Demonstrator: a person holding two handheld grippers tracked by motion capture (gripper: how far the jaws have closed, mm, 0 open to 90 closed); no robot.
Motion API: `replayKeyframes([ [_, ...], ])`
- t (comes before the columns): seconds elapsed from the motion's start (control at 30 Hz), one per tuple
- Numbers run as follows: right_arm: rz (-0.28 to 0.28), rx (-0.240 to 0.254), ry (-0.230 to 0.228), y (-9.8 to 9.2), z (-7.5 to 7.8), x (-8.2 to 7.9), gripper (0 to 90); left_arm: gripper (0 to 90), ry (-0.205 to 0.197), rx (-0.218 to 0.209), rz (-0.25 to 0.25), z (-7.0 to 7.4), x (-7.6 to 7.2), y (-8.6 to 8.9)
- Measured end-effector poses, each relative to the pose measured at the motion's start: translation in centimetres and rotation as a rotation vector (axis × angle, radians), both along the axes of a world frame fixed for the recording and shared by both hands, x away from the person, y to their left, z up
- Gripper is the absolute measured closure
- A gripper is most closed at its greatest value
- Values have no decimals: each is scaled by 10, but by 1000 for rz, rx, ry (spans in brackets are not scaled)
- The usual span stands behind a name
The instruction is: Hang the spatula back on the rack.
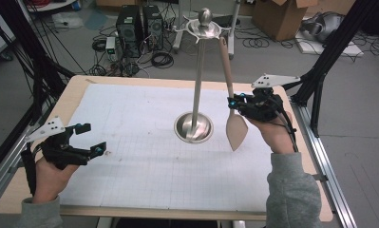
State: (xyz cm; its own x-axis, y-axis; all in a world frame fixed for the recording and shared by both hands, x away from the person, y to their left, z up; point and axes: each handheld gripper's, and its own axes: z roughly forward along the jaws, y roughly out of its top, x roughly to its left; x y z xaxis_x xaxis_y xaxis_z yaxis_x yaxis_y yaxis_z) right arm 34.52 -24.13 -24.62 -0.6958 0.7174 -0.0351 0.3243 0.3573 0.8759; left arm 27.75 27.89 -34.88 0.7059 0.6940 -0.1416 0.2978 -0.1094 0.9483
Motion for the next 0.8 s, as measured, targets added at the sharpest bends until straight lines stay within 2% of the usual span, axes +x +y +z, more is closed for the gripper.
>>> replayKeyframes([
  [0.8, 10, -1, 12, 15, -7, 18, 786, 17, 3, -3, 10, -1, -4, 4],
])
